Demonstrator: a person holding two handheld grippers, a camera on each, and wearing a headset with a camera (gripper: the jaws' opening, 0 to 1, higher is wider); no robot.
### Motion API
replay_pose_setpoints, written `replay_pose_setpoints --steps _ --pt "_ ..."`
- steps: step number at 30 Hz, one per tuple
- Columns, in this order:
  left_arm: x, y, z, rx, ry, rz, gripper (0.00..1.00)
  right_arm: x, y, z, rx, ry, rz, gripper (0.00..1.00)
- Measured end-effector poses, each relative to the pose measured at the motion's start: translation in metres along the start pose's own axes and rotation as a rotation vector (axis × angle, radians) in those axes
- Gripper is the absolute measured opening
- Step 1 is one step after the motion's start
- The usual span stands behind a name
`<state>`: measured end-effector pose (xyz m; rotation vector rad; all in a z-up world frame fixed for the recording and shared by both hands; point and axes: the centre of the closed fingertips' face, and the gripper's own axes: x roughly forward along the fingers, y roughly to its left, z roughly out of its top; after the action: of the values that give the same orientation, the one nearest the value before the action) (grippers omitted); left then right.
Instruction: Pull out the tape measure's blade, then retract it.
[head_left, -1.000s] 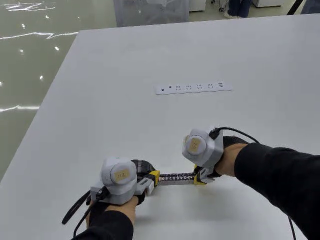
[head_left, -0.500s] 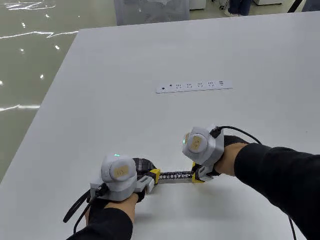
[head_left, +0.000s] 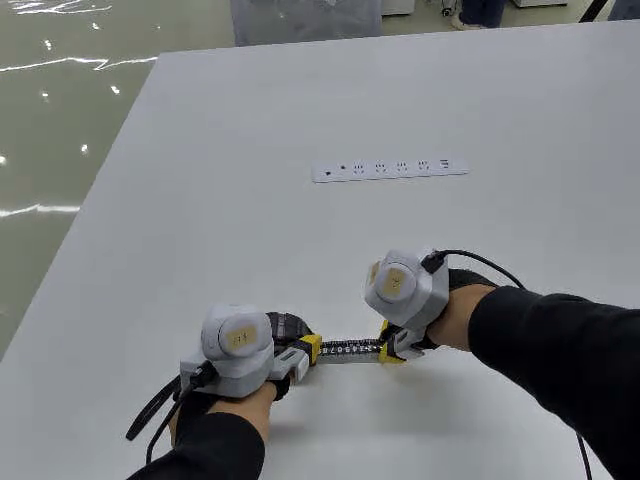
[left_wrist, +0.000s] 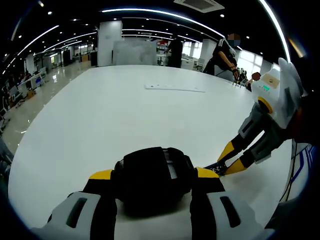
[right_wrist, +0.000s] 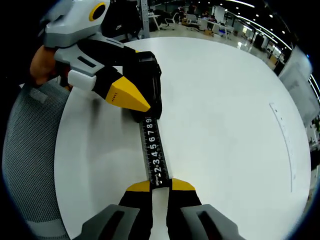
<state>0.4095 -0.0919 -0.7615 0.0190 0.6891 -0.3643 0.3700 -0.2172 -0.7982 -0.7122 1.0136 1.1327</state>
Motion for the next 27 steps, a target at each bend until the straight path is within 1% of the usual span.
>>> replay_pose_setpoints --steps 4,7,10,12,17,22,24,26,27 --pt "-0.001 0.000 0.000 -0.010 0.000 -0.006 0.53 0.001 0.000 0.002 0.013 -0.012 0.001 0.05" --pt "0.000 0.000 -0.001 -0.013 0.002 -0.008 0.53 0.001 -0.001 0.004 0.047 -0.031 -0.002 0.05" --pt "0.000 0.000 0.000 -0.010 -0.001 -0.010 0.53 0.002 0.000 0.006 0.048 -0.041 -0.004 0.05" --pt "0.000 0.000 0.000 -0.013 0.001 -0.012 0.53 0.003 0.000 0.009 0.057 -0.062 0.002 0.05" --pt "0.000 0.001 0.000 -0.017 0.001 -0.014 0.53 0.004 0.001 0.014 0.065 -0.073 0.002 0.05" --pt "0.000 0.001 0.000 -0.018 0.002 -0.014 0.53 0.005 0.001 0.015 0.053 -0.067 0.005 0.06" --pt "0.000 0.001 0.000 -0.019 0.002 -0.014 0.53 0.006 0.002 0.018 -0.015 -0.078 -0.008 0.06" --pt "0.000 0.001 0.000 -0.017 0.001 -0.016 0.53 0.007 0.002 0.019 0.005 -0.087 0.002 0.06" --pt "0.000 0.001 0.000 -0.017 0.000 -0.017 0.53 0.007 0.003 0.022 0.025 -0.104 0.009 0.06"
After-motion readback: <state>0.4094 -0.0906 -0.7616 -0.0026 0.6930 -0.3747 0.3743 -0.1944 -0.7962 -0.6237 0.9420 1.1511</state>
